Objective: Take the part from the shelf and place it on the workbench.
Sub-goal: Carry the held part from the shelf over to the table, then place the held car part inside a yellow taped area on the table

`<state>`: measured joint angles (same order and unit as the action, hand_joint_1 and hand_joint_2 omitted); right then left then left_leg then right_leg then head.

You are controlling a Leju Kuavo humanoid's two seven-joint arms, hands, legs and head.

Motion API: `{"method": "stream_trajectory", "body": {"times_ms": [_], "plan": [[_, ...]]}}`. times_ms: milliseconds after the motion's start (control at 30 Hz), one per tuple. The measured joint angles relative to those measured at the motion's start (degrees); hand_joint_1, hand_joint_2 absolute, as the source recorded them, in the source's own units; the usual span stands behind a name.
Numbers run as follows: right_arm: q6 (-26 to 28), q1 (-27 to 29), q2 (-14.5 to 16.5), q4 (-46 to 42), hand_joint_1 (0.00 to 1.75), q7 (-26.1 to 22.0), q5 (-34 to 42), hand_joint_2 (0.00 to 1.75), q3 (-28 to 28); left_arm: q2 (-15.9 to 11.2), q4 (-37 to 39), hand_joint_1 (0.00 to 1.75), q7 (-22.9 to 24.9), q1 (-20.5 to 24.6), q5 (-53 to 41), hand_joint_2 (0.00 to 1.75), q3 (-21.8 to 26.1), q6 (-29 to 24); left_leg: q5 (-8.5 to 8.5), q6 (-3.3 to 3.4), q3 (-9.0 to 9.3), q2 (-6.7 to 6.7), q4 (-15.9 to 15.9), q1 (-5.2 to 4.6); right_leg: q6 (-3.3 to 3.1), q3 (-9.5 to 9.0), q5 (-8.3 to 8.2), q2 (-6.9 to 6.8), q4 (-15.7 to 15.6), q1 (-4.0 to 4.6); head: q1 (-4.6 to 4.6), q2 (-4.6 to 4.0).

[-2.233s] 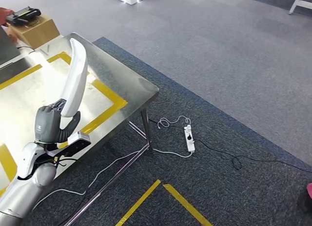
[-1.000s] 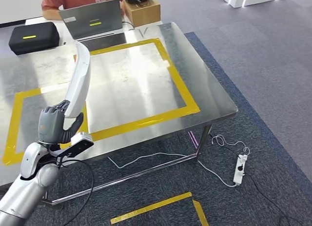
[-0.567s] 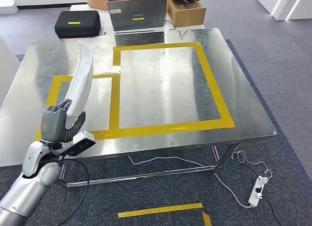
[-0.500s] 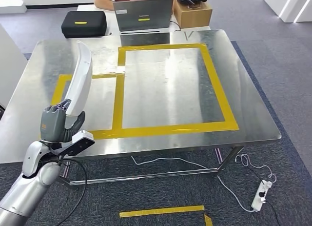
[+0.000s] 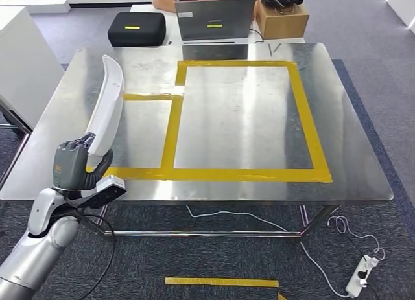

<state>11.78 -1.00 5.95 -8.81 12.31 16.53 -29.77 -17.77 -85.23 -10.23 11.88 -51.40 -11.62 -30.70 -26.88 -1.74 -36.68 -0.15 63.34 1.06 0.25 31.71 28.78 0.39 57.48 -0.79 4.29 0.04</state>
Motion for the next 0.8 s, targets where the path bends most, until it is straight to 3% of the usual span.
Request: {"method": "stream_trajectory", "body": {"times_ms": [67, 200, 500, 800], "plan": [[-0.1, -0.1, 0.0, 0.0, 0.00, 0.1, -0.1, 0.00, 0.0, 0.0, 0.1, 1.75, 0.0, 0.4, -0.1, 1.75, -0.1, 0.1, 0.98, 0.37, 2.22, 0.10, -4.6, -0.12, 0.49, 0.05, 0.33, -0.21, 0.2, 0.24, -0.07, 0.00], [-0.4, -0.1, 0.0, 0.0, 0.00, 0.5, -0.4, 0.00, 0.0, 0.1, 0.4, 1.75, -0.1, 0.8, -0.6, 1.75, -0.4, 0.9, 0.80, 0.76, 2.33, -0.10, -5.2, -0.26, -0.51, 0.03, 0.31, -0.41, -0.1, 0.38, -0.18, 0.00], [-0.9, -0.3, -0.1, 0.0, 0.00, 1.2, -1.1, 0.00, -0.4, 0.1, 2.8, 1.75, 0.0, 2.6, -2.8, 1.75, -2.0, 2.6, 0.63, 1.59, 2.32, -0.12, -5.1, -0.64, 1.25, -0.42, -0.08, -0.42, -0.9, 0.04, -0.14, 0.00], [-1.0, -0.5, -0.1, 0.0, 0.00, 1.7, -1.7, 0.00, -1.0, 0.5, 7.6, 1.75, 0.9, 5.8, -5.3, 1.75, -4.0, 4.0, 0.69, 1.69, 2.36, -0.10, -5.1, -0.55, 1.58, -0.39, -0.10, -0.41, -0.9, 0.13, -0.13, 0.00]]}}
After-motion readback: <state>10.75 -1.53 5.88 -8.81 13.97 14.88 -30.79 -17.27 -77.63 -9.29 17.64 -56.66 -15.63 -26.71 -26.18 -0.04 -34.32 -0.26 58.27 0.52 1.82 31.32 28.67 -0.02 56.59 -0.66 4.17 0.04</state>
